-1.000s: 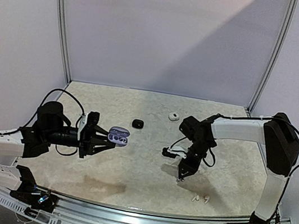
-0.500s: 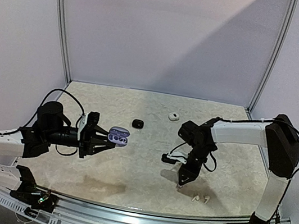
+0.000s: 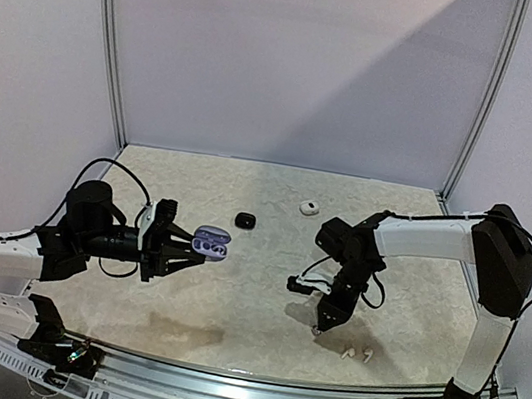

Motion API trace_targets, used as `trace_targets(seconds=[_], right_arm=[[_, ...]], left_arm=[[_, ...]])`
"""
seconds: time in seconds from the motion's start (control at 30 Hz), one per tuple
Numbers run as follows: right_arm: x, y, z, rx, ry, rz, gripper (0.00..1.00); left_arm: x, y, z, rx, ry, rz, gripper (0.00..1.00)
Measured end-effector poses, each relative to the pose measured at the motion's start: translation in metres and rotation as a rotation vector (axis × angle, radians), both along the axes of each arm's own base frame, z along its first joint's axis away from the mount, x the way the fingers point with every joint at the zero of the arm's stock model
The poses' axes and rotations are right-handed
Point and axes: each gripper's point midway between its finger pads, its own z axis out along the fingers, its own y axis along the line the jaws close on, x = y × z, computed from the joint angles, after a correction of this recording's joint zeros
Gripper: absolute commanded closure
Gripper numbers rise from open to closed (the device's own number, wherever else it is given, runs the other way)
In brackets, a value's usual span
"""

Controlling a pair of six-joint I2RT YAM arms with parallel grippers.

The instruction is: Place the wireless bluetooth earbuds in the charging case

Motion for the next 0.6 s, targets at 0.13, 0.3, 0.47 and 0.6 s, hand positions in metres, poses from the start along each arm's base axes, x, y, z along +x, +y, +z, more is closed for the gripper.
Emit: trace_targets(seconds=[0.13,0.3,0.47,0.6], right_arm=[[-0.0001,-0.0001,-0.0002,-0.001,0.001,-0.004,0.77],[-0.0011,0.0007,0.0003,0.0,0.008,-0.015,0.73],[-0.0013,0.0017,0.0008,-0.001,0.01,-0.025,0.71],[-0.0018,0.0051,0.0012,0.001,0.005,-0.025,0.71]], left_arm=[[0.0,0.0,-0.0001,0.0,0.0,0.0,1.0],[-0.0001,0.0,0.0,0.0,0.0,0.0,1.0],[-0.0001,0.0,-0.0001,0.0,0.0,0.0,1.0],[-0.0001,0.0,-0.0001,0.0,0.0,0.0,1.0]])
